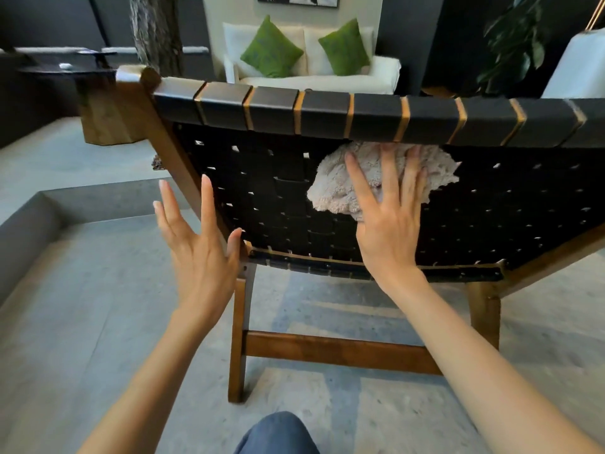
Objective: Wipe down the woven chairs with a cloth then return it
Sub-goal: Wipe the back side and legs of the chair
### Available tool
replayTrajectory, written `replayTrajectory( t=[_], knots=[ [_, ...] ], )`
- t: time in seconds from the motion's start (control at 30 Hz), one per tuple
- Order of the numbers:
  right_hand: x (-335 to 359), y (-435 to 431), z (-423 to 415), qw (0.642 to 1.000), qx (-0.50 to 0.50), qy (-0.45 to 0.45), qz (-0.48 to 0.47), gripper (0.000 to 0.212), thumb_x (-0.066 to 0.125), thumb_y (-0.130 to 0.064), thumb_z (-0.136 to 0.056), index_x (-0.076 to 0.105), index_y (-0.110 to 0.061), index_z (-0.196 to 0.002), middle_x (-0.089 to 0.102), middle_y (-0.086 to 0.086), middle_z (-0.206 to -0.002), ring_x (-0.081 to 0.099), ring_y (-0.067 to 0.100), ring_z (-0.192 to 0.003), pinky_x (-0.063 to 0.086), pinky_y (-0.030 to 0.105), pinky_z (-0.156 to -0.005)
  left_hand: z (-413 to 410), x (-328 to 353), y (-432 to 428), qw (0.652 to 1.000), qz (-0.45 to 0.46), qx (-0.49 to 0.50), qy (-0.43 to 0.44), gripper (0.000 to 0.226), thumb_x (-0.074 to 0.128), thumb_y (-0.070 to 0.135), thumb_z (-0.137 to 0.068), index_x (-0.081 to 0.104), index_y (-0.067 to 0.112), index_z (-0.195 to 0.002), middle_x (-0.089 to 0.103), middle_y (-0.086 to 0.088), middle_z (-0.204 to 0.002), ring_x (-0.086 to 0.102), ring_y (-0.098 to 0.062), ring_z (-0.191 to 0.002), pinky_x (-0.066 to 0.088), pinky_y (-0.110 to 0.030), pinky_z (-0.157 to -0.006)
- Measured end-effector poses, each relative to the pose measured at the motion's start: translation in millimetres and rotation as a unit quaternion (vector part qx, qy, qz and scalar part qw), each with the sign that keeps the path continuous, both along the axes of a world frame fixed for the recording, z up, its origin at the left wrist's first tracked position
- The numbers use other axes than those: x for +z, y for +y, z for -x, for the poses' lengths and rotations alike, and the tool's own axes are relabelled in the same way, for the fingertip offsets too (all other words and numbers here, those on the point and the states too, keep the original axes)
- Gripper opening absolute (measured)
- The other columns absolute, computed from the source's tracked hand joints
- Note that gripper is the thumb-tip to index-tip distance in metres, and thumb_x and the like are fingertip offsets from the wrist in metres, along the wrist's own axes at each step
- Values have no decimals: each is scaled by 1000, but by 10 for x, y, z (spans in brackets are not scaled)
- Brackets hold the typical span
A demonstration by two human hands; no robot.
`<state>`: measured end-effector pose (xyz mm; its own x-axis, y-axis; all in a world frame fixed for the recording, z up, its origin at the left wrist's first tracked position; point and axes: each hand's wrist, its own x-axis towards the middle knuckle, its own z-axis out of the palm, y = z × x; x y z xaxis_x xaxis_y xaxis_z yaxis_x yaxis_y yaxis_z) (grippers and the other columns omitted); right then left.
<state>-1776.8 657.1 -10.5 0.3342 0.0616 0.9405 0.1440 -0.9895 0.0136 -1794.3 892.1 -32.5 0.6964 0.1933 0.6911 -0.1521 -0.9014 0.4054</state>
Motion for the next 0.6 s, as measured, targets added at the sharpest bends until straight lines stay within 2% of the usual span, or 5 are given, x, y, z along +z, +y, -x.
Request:
replayTrajectory(
  t=[0.13, 0.27, 0.33, 0.5, 0.6],
  knots=[
    [-95, 3, -105, 999, -41, -31, 19, 59, 15, 2, -99, 35, -29, -144, 25, 7, -147, 24, 35, -135, 29, 52, -110, -177, 43, 77, 998, 52, -40, 24, 92, 60, 30, -91, -11, 27, -150, -12, -10, -159, 10, -35, -145, 44, -44, -98],
    [-295, -38, -223, 996, -52, -54, 46, 67, 43, 8, -92, 34, -33, -143, 26, 4, -146, 26, 32, -133, 36, 43, -102, -307, 26, 116, 997, 45, -66, 6, 90, 59, 14, -93, -9, 27, -150, -10, -9, -159, 30, -34, -138, 51, -37, -82],
    [-421, -27, -262, 997, -43, -43, 43, 69, 41, 11, -90, 35, -33, -143, 27, 4, -145, 27, 32, -131, 38, 44, -99, -357, 23, 133, 997, 44, -65, 8, 88, 55, 8, -93, -7, 29, -150, -7, -8, -159, 35, -32, -133, 51, -35, -76],
    [-999, -59, -253, 990, 12, 142, 23, 98, 66, 23, -61, 44, -26, -142, 27, 10, -145, 27, 38, -129, 43, 56, -95, -409, -20, 161, 998, 36, -50, 9, 87, 52, 8, -93, -8, 35, -149, -3, -6, -158, 46, -35, -122, 53, -43, -75],
    [-1278, -70, -226, 959, 36, 282, 6, 96, 75, 21, -55, 52, -21, -138, 18, 2, -147, 23, 37, -127, 42, 60, -96, -405, -29, 153, 999, 30, -35, 5, 86, 53, 6, -93, -6, 33, -150, -1, -8, -158, 49, -34, -119, 53, -39, -73]
  ],
)
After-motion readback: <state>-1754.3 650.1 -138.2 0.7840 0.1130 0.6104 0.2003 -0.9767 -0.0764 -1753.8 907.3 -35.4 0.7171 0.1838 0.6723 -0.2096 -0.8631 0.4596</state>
